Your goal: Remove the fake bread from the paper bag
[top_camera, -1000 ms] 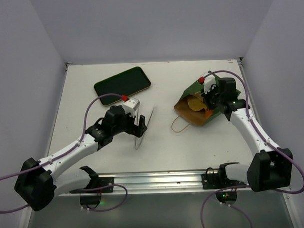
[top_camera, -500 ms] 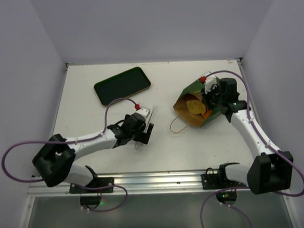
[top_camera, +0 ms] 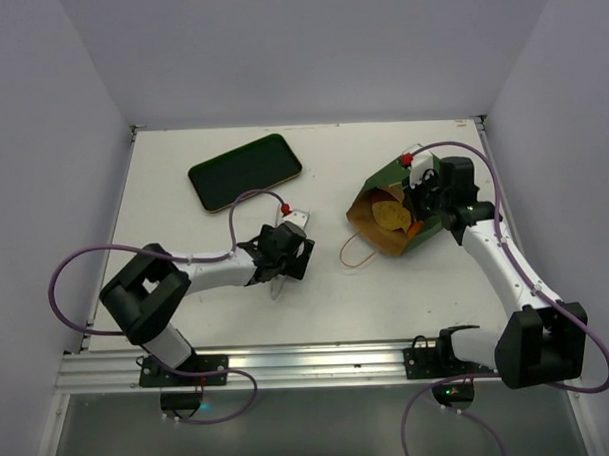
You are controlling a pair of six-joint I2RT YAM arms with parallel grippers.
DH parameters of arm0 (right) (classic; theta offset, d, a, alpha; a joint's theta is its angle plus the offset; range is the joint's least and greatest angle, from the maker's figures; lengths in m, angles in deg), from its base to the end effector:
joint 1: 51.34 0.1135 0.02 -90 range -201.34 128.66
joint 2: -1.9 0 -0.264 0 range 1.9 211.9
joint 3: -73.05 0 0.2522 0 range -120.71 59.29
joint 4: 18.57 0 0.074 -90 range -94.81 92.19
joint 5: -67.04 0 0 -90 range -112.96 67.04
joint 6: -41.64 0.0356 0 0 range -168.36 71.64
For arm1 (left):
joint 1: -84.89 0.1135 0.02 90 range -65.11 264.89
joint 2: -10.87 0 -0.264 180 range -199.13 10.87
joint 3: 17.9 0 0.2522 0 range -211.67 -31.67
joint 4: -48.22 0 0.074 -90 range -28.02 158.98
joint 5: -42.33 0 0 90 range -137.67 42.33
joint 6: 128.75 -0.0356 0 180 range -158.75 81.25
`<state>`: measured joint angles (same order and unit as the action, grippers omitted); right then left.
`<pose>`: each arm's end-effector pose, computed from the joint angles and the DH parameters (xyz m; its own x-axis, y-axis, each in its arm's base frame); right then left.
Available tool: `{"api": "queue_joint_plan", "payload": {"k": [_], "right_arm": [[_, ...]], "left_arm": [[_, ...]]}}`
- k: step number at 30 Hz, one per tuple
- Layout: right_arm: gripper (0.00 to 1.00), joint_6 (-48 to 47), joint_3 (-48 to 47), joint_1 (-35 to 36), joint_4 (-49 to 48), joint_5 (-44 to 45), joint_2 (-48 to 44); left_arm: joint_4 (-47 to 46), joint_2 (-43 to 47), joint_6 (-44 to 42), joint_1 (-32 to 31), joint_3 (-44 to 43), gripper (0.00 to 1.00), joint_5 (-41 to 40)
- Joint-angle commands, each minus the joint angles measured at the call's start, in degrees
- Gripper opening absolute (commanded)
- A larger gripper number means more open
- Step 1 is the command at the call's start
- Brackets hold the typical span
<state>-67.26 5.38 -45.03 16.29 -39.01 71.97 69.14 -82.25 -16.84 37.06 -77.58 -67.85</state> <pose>0.2654 0.0393 0.2856 -0.4643 -0.3645 -0.8072 -0.5018 0.8593 -0.0994 0.2155 -0.2196 0.1508 -0.7154 0.2681 -0.6452 0.3166 0.9476 0.0427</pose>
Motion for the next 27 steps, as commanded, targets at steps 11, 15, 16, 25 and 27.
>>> {"api": "queue_joint_plan", "payload": {"k": [11, 15, 16, 25, 27], "right_arm": [[0.0, 1.1, 0.3, -1.2, -2.9, -2.4, -1.4], [0.0, 1.1, 0.3, -1.5, -3.0, -2.6, -1.4], [0.0, 1.2, 0.3, -1.6, -2.9, -2.7, -1.3], [0.0, 1.8, 0.4, -2.7, -2.9, -3.7, -2.1], [0.0, 1.8, 0.4, -3.1, -2.8, -4.0, -2.1]], "left_arm": [[-6.1, -0.8, 3.3, 2.9, 3.8, 0.61, 2.5], [-6.1, -0.6, 4.3, 2.8, 5.5, 0.38, 2.0], [-6.1, -0.4, 4.3, 2.9, 5.7, 0.34, 1.9], [-4.6, 11.8, 1.6, 2.8, 5.3, 0.0, 8.8], [-4.1, 16.7, 1.9, 2.8, 5.5, 0.0, 14.9]]}}
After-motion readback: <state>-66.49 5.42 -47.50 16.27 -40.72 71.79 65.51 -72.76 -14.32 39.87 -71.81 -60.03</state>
